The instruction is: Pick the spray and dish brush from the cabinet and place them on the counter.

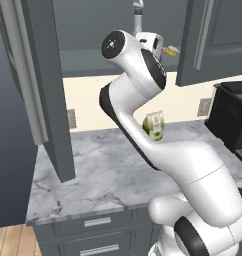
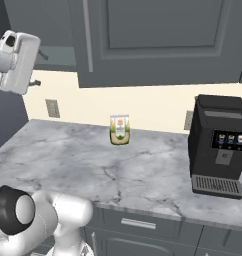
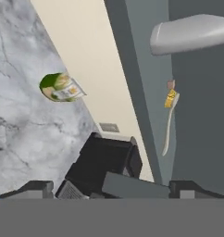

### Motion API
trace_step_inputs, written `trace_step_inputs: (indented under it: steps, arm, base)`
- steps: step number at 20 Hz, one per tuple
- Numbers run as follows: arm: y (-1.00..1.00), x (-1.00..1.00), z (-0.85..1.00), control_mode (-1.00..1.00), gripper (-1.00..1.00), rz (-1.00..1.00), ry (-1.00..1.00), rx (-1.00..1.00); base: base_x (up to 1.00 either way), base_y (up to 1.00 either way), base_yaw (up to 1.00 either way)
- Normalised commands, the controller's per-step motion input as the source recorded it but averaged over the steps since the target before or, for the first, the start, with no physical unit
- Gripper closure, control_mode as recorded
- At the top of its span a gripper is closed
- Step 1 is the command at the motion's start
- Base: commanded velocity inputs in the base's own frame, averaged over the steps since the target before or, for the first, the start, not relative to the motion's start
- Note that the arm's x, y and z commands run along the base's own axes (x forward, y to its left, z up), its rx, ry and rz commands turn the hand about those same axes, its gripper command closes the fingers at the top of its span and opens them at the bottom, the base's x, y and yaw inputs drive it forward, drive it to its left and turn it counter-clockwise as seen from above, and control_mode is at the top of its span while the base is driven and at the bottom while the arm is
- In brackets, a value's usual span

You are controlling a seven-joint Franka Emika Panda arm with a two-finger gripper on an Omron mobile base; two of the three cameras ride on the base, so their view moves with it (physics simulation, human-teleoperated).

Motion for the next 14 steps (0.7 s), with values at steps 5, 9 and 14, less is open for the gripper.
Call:
trace_step_inputs:
  steps: [5,9,14]
  arm:
    - [-0.23,0.62,0.03,-1.00,-1.00,0.00,0.03,-0.10]
    - [-0.02,0.12,0.26,-1.00,-1.00,-0.06,0.10,-0.11]
    - [-0.10,0.00,0.12,-1.00,-1.00,-0.17,0.08,-0.10]
  base:
    - [0.00,0.00,0.00]
    - [0.00,0.00,0.00]
    - [0.00,0.00,0.00]
